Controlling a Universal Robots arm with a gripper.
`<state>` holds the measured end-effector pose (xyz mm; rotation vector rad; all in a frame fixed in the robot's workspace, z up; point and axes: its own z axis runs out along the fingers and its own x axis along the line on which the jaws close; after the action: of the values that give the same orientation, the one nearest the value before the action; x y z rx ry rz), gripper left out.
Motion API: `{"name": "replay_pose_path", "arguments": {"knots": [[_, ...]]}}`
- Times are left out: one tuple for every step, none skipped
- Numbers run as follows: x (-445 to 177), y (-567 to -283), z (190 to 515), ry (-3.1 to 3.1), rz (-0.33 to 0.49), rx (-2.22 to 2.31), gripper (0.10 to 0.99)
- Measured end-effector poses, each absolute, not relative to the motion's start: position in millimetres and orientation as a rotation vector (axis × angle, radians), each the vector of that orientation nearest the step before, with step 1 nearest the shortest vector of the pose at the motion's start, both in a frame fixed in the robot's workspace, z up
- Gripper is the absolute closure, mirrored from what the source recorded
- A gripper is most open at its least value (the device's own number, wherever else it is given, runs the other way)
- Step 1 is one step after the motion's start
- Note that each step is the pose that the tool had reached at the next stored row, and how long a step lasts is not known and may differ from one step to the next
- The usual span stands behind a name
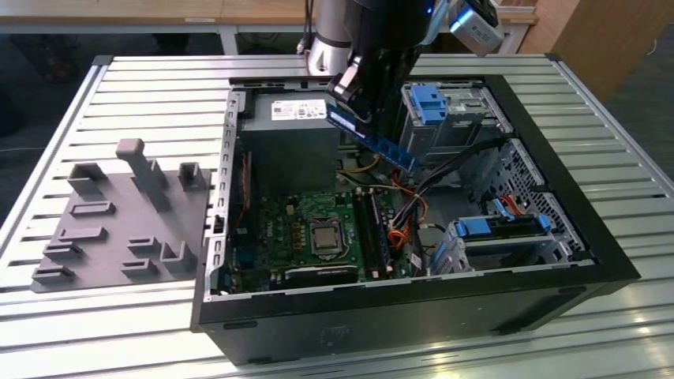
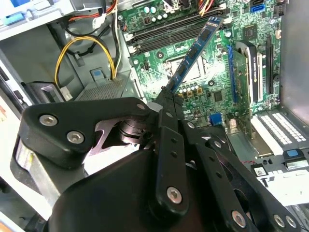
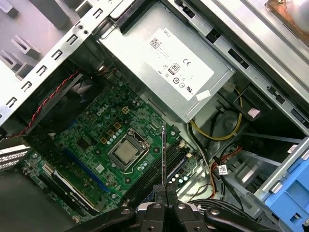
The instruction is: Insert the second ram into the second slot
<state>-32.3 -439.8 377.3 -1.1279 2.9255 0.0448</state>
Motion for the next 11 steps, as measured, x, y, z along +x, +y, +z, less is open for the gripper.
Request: {"name": "replay_pose_path", "arguments": {"knots": [[-32.3, -440.0, 377.2, 2.926, 0.045, -1.127, 0.973], [-32.3, -440.0, 377.3, 2.927, 0.045, -1.124, 0.973], [-32.3, -440.0, 377.3, 2.928, 0.045, -1.120, 0.973], [-32.3, -440.1, 377.3, 2.931, 0.045, -1.114, 0.973], [-32.3, -440.1, 377.3, 2.933, 0.045, -1.107, 0.973], [-32.3, -440.1, 377.3, 2.936, 0.045, -1.100, 0.973], [-32.3, -440.1, 377.3, 2.939, 0.045, -1.091, 0.973], [-32.2, -440.1, 377.3, 2.943, 0.045, -1.080, 0.973], [-32.3, -440.1, 377.3, 2.947, 0.045, -1.069, 0.973], [-32.3, -440.1, 377.3, 2.951, 0.044, -1.058, 0.973], [-32.3, -440.1, 377.2, 2.955, 0.044, -1.047, 0.973]]}}
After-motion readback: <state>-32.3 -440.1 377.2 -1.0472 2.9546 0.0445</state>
